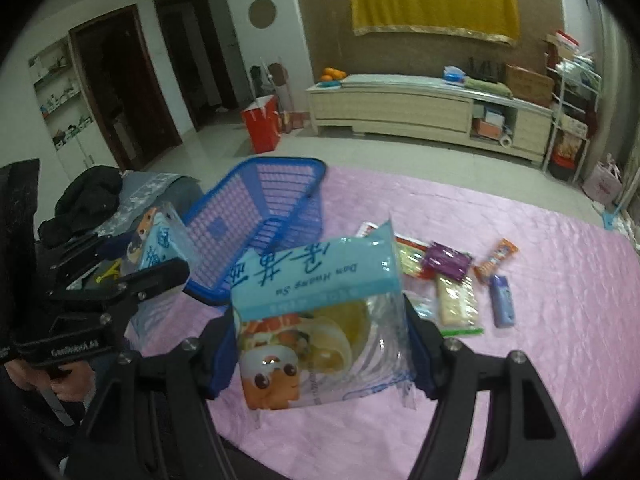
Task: Organize snacks
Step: 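Lift the light-blue bread bag with the left tool toward the blue basket, then lower the bread bag into the basket and open the left tool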
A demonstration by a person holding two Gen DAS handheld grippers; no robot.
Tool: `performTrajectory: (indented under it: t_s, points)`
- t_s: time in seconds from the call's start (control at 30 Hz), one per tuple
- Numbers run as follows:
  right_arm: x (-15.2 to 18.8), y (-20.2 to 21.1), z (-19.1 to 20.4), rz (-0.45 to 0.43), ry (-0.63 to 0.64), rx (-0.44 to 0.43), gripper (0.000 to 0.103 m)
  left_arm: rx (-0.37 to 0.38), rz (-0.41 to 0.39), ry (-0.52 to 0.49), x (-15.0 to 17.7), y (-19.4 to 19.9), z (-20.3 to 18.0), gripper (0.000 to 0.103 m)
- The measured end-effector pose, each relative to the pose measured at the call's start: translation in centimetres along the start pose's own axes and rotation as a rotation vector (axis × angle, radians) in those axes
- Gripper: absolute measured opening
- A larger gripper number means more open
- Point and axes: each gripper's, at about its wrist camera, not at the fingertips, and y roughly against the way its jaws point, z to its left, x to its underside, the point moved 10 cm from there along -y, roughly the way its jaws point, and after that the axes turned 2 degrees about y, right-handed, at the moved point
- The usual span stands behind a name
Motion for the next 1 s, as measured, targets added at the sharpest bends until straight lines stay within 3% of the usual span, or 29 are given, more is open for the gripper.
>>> performTrajectory:
  t_s: [0.47, 0.73, 1.0]
  points:
    - [-3.2, -5.7, 8.5, 0.055, 0.129, -0.059, 0.074, -0.099, -0.043, 0.06, -1.0, 2.1, 10.2, 0.066]
    - [-2.4, -9.8, 10.0, 0.148, 0.168, -0.034, 0.074, -0.113, -0.006, 0.112, 0.0, 0.6, 13.9, 0.066]
    - [-2.0, -12.1, 9.7, 0.206, 0.136, -0.028, 0.074, -0.104, 0.038, 0.123, 0.6, -1.7, 14.3, 0.066]
